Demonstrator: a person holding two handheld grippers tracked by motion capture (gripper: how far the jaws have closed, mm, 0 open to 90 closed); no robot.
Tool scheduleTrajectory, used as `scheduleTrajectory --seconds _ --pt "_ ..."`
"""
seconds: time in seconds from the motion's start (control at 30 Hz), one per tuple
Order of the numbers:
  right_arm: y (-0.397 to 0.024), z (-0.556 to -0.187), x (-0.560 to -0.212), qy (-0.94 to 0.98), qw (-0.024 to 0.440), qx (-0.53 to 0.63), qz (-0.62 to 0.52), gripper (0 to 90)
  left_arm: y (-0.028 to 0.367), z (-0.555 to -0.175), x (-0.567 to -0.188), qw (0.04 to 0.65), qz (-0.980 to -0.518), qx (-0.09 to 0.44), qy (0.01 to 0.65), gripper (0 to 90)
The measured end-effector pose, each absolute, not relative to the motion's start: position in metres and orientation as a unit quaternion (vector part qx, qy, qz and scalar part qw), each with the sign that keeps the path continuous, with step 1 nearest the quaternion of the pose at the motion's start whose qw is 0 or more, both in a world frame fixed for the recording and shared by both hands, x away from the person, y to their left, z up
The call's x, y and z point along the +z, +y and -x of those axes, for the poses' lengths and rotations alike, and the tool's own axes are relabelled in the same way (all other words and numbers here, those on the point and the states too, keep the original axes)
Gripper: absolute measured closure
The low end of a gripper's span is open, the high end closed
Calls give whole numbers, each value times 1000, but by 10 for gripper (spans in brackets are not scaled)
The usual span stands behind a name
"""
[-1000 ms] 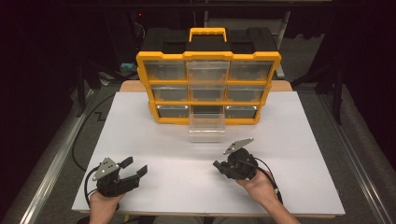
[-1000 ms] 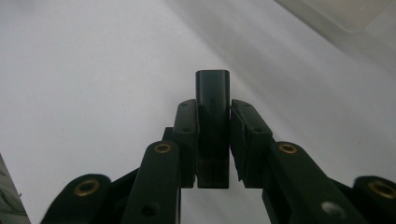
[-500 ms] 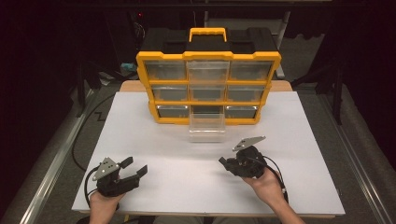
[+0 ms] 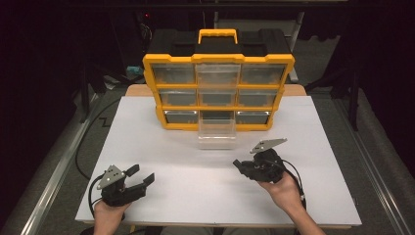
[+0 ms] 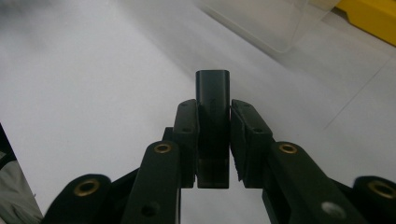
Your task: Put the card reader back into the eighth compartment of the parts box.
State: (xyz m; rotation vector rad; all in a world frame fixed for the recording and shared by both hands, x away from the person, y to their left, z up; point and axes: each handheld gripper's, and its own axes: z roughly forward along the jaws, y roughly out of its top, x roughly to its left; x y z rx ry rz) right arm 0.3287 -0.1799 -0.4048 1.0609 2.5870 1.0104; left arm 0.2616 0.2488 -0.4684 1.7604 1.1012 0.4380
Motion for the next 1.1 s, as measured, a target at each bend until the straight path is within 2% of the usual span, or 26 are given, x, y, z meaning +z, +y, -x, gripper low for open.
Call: scheduleTrajectory --seconds 1.1 --pt "-171 -350 -364 859 102 362 -348 736 249 -262 -468 489 -724 179 452 300"
